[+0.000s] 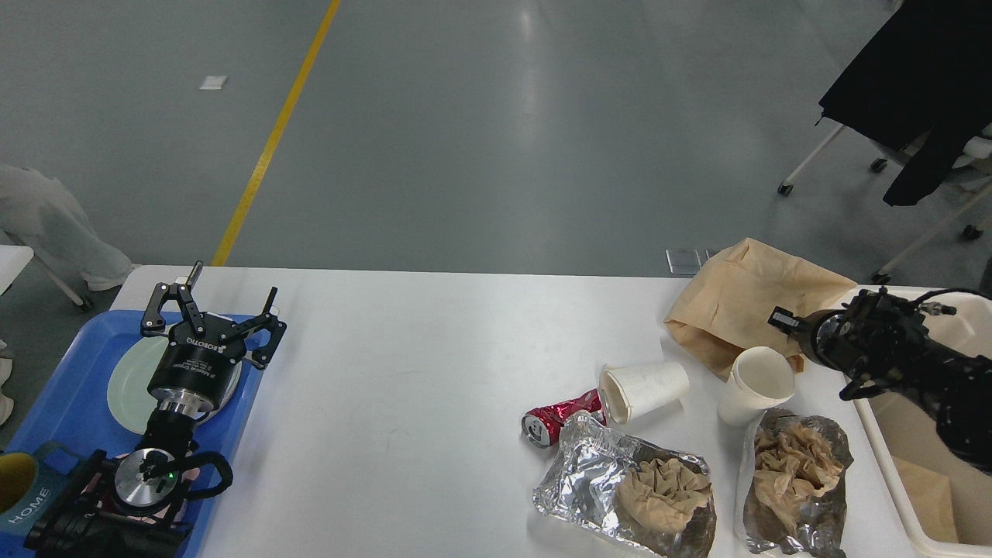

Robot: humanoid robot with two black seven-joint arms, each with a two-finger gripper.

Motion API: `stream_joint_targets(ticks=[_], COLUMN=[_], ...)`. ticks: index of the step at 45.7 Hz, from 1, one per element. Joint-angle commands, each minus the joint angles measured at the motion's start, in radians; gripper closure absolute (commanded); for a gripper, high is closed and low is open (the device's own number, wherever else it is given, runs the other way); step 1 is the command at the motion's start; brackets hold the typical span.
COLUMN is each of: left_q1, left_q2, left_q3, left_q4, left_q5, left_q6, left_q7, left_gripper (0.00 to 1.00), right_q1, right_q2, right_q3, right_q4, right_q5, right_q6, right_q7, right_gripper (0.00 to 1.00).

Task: Tidy desktop
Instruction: 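Grasp the second brown paper bag and lift it over the bin, then lower the bag into the white bin and open the right gripper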

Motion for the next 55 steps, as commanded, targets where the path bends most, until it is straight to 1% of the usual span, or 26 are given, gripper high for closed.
stream_joint_targets(ticks=[1,6,8,12,17,24,31,38,45,49,51,55], left_q1=[0.000,0.000,0.000,0.000,0.000,0.000,0.000,0.000,0.000,0.000,0.000,0.000], left_q2=[0.000,0.000,0.000,0.000,0.000,0.000,0.000,0.000,0.000,0.000,0.000,0.000], left_q3=[0.000,0.000,0.000,0.000,0.000,0.000,0.000,0.000,0.000,0.000,0.000,0.000], left_q4=[0.000,0.000,0.000,0.000,0.000,0.000,0.000,0.000,0.000,0.000,0.000,0.000], left_q5=[0.000,0.000,0.000,0.000,0.000,0.000,0.000,0.000,0.000,0.000,0.000,0.000], left_q6=[0.000,0.000,0.000,0.000,0.000,0.000,0.000,0.000,0.000,0.000,0.000,0.000], left_q7=[0.000,-0.001,0.000,0.000,-0.001,0.000,-0.001,-0.001,-0.001,-0.001,-0.001,-0.001], left_gripper=[0.03,0.03,0.03,0.03,0.03,0.03,0.03,0.03,0.03,0.03,0.03,0.03], right_q1=[0.144,0.293,0.359,0.488,0.678,0.925,1.076,1.108,1.102,1.070,1.035,0.885], right_q2=[-0.080,-0.153,-0.176,-0.200,-0.221,-0.273,-0.331,-0.344,-0.405,-0.485,-0.514,-0.546], right_q3=[-0.024,-0.093,-0.132,-0.236,-0.392,-0.593,-0.710,-0.735,-0.747,-0.729,-0.721,-0.655], right_q4=[0.136,0.291,0.351,0.470,0.625,0.851,1.018,1.070,1.049,0.988,0.948,0.821], right_q5=[-0.005,-0.002,0.000,0.003,0.009,0.001,-0.013,-0.033,-0.059,-0.118,-0.151,-0.187], right_q6=[0.053,0.142,0.177,0.241,0.294,0.314,0.320,0.317,0.286,0.240,0.234,0.222], right_q7=[-0.031,-0.080,-0.092,-0.095,-0.094,-0.086,-0.083,-0.084,-0.086,-0.094,-0.092,-0.087], right_gripper=[1.00,1.00,1.00,1.00,1.00,1.00,1.00,1.00,1.00,1.00,1.00,1.00])
